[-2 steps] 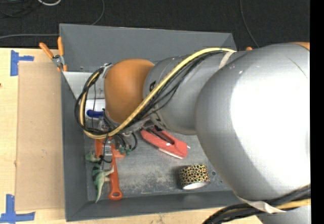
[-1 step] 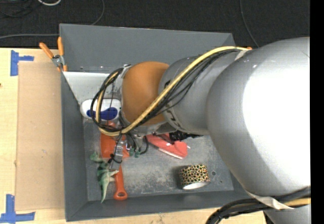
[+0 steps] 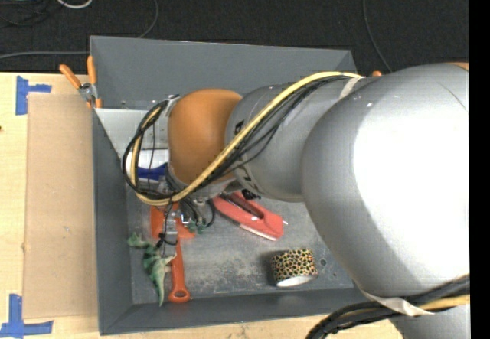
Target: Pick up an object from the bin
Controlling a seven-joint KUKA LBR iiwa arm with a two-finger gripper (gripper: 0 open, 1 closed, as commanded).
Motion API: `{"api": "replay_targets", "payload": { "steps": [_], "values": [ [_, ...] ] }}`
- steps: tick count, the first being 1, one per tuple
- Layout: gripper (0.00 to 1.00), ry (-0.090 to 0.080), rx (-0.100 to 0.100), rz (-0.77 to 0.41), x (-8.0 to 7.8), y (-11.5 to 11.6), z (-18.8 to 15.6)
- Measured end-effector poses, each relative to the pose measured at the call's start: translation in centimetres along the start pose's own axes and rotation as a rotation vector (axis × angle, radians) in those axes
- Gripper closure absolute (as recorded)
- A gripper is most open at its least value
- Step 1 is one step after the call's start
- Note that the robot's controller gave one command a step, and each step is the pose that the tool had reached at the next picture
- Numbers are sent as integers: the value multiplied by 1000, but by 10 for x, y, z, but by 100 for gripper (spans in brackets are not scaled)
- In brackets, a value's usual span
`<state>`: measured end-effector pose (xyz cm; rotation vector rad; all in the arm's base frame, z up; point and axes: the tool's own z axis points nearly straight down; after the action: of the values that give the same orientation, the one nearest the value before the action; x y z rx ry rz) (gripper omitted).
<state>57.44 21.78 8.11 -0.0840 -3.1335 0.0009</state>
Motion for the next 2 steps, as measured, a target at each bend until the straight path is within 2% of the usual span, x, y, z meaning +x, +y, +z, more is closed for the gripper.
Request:
{"api": "replay_targets", "payload": {
  "steps": [1,2],
  "values": [
    [0,-3,-3,192,8,-35,7],
    [0,-1,-2,31,6,-15,-75]
  ]
}}
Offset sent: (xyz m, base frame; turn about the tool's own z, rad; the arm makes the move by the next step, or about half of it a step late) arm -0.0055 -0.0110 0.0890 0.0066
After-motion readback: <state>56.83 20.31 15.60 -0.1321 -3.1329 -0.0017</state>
